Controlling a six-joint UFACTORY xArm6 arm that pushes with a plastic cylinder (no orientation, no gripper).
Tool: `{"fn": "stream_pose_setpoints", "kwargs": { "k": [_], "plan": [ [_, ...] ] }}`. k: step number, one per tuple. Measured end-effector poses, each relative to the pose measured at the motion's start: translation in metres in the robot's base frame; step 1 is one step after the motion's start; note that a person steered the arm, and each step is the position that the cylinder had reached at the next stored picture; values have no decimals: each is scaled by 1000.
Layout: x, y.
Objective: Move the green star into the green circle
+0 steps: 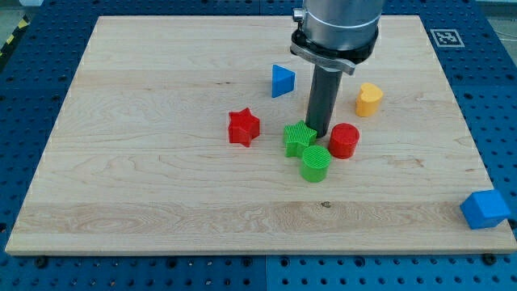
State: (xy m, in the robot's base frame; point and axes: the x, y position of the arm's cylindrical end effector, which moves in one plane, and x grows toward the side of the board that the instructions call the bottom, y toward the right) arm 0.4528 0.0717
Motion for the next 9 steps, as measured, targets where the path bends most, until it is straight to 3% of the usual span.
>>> {"fn": "stream_pose_setpoints", "kwargs": {
  "k": [2, 3, 6, 9],
  "plan": [
    [-44, -41],
    [-37, -42],
    [49, 10],
    [50, 7]
  ]
}}
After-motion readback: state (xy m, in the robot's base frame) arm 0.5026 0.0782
